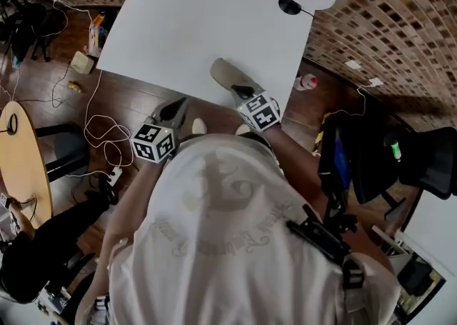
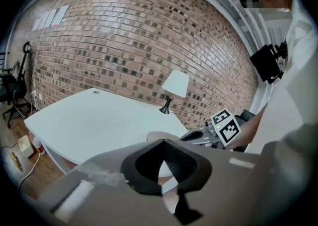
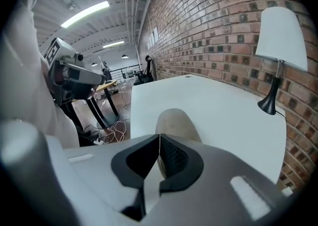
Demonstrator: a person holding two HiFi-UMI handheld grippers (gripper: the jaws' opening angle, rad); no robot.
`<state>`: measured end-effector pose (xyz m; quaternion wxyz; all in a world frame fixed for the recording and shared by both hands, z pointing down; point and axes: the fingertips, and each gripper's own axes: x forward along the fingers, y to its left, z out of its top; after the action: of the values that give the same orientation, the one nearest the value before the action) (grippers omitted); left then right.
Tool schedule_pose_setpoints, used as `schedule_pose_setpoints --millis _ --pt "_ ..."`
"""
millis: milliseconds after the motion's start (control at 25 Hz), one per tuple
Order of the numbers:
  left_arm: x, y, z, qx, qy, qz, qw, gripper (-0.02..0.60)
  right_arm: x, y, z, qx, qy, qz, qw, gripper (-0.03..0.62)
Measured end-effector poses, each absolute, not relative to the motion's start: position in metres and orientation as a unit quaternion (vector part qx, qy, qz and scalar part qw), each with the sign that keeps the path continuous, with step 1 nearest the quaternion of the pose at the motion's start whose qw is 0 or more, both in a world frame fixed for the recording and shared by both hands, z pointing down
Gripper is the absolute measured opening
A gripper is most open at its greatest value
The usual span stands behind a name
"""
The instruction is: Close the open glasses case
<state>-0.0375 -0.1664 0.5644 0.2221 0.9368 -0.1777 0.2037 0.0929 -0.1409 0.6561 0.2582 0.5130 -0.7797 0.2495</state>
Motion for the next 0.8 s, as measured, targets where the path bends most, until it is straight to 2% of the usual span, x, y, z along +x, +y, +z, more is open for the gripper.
schedule_pose_setpoints --millis 320,560,800 --pt "-0.009 -0.142 0.565 0.94 -0.157 0.222 0.206 0.006 0.109 -0.13 0.628 0.534 -0.789 0.239 0.19 0.011" --pt "0.039 -0.102 0.574 0.943 -0.125 0.232 0.202 0.006 0.136 -0.096 0.604 0.542 -0.792 0.246 0.139 0.011" --pt "0.087 -0.07 0.565 0.958 -0.098 0.21 0.17 0.006 0.171 -0.055 0.584 0.56 -0.782 0.259 0.093 0.011"
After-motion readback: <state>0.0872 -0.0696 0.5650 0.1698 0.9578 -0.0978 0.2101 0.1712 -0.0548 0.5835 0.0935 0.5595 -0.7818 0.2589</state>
